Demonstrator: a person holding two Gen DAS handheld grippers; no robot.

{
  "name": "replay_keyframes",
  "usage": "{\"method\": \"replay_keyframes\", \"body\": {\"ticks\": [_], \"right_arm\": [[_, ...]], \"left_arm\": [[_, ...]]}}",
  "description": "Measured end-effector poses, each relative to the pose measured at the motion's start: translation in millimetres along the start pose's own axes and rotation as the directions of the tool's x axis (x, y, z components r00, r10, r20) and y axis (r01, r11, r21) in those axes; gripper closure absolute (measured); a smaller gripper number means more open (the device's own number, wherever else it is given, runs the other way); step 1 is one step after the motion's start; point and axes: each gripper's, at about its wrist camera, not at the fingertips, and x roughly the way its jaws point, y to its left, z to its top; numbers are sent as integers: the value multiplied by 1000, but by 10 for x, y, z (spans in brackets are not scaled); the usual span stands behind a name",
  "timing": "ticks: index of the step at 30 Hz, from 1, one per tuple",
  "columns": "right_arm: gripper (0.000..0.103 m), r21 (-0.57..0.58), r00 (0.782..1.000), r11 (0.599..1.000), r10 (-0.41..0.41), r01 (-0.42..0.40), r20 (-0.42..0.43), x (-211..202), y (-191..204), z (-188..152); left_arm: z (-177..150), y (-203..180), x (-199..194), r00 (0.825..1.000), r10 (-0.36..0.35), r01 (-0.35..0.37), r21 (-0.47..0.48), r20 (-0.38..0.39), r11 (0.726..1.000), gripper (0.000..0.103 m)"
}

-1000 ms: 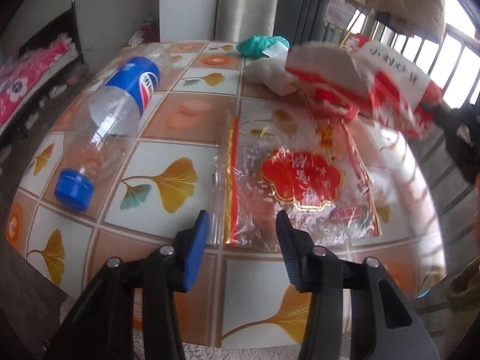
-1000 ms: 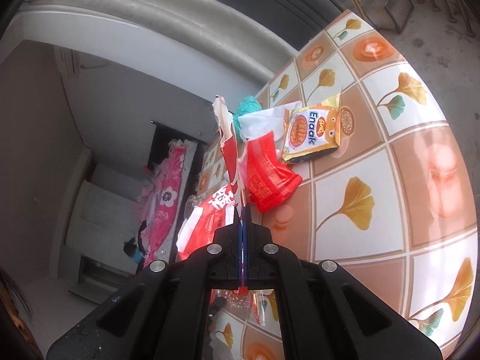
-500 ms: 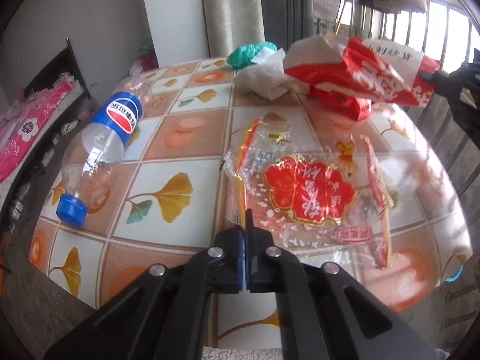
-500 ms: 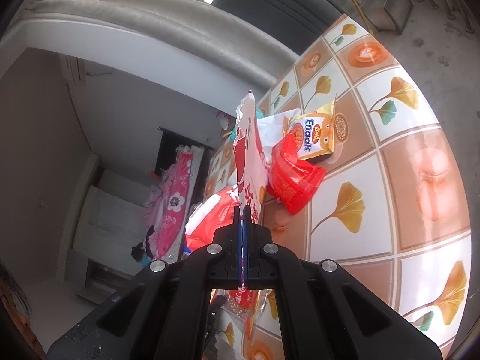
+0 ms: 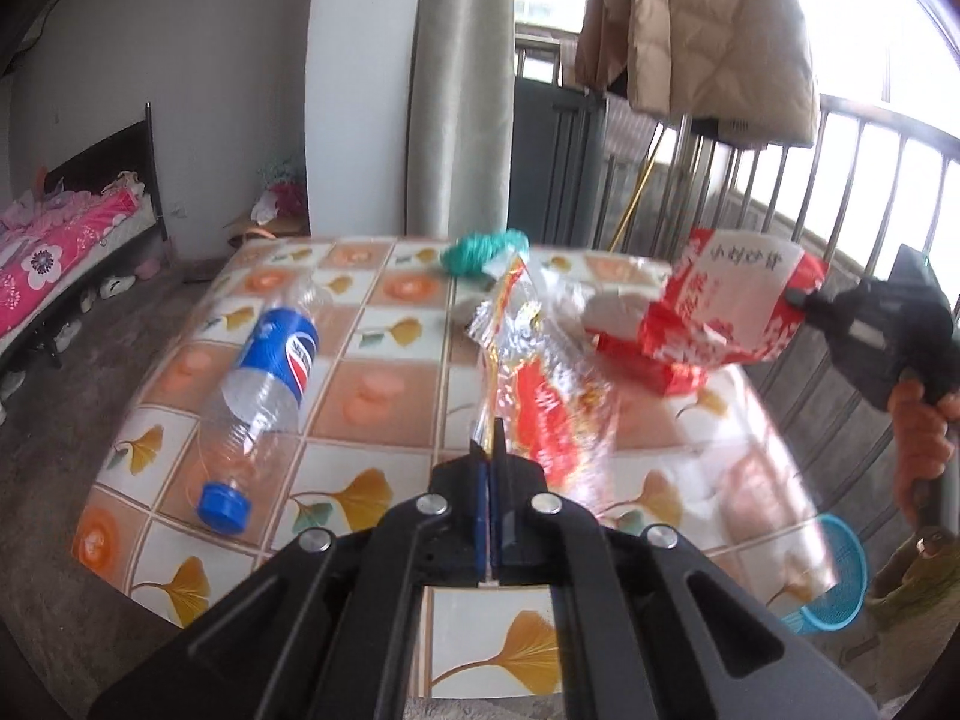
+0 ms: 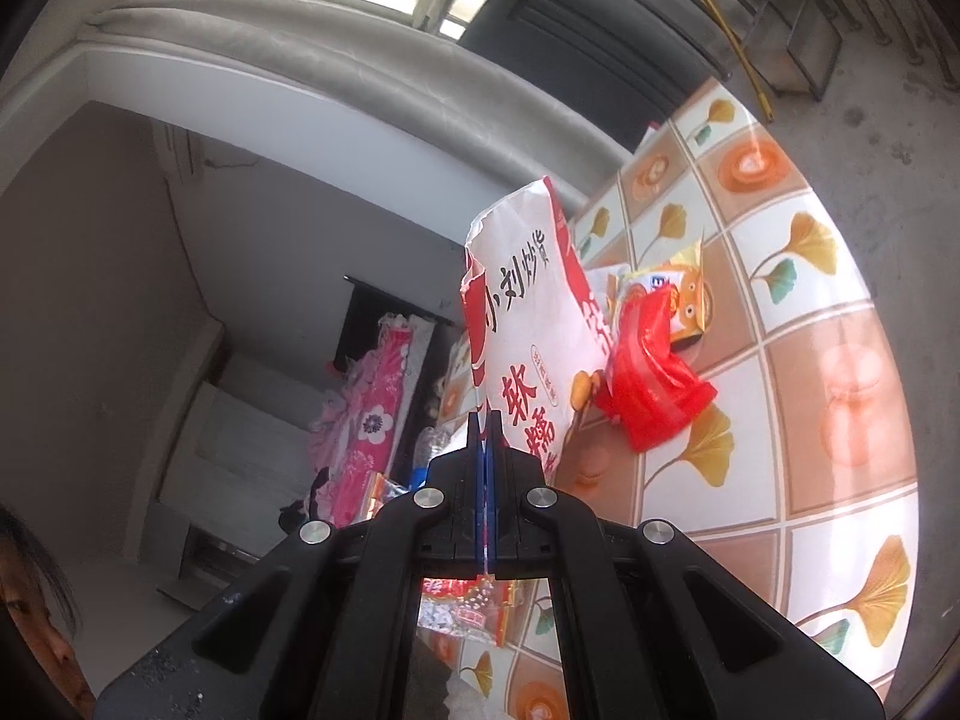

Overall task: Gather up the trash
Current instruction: 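Lift the snack bag and clear wrapper off the table with both tools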

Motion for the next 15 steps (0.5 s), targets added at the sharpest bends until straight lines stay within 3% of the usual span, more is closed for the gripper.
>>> {"method": "replay_keyframes", "body": {"ticks": [15], "right_arm": [[103, -32, 997, 999, 41, -39, 64, -349, 69, 29]], "left_arm": [[241, -225, -241, 995, -46, 45, 20, 92, 999, 103]]}}
